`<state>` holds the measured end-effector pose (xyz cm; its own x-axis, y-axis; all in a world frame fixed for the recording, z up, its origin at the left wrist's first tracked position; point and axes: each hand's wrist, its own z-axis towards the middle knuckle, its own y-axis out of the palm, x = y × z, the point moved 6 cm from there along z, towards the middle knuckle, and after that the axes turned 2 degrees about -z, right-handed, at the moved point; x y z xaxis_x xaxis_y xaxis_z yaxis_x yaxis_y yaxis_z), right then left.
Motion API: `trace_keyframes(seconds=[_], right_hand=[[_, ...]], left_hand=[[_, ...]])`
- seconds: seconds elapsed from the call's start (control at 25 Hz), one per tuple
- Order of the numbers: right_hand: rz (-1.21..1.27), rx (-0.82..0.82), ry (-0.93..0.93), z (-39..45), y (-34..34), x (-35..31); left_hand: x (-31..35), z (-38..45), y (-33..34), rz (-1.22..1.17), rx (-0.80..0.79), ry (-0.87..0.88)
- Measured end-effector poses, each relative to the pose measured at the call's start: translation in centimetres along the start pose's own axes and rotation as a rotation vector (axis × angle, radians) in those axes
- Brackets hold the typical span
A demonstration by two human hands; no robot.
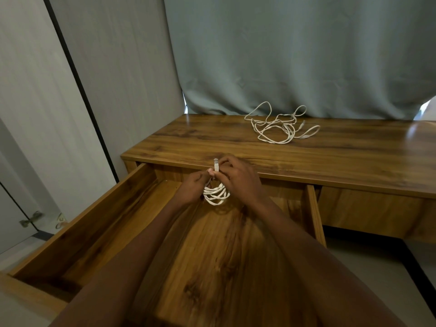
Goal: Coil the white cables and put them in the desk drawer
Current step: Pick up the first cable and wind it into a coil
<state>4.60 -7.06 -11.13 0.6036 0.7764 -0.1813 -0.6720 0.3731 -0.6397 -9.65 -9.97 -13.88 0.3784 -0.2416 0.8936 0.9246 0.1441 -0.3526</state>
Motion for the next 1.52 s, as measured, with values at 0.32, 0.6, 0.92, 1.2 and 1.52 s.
trace_keyframes(seconds=[0.32,0.6,0.92,1.2,1.52], right_hand=[[0.242,-0.116,0.26,0.3,0.9,1.4],[0.656,-0.233,0.734,-0.3,0.7,3.1],[1.133,-0.475,1.103,-2.2,1.6,3.2],[0.63,0.021,0.619,-0.4,1.4,2.0],[0.777,-0.281,0.636,-0.7,3.1,0.1]], left_hand=[[-0.3,0.2,0.6,0.155,-0.066,0.039],[0.8,0.0,0.6,0.372,-0.009,0.262],[2.3,-0.8,0.6,0.583,-0.001,0.636],[2.2,-1.0,-0.5,0.556,0.118,0.586],[1.3,-0.2,-2.3,0.498,0.234,0.351]])
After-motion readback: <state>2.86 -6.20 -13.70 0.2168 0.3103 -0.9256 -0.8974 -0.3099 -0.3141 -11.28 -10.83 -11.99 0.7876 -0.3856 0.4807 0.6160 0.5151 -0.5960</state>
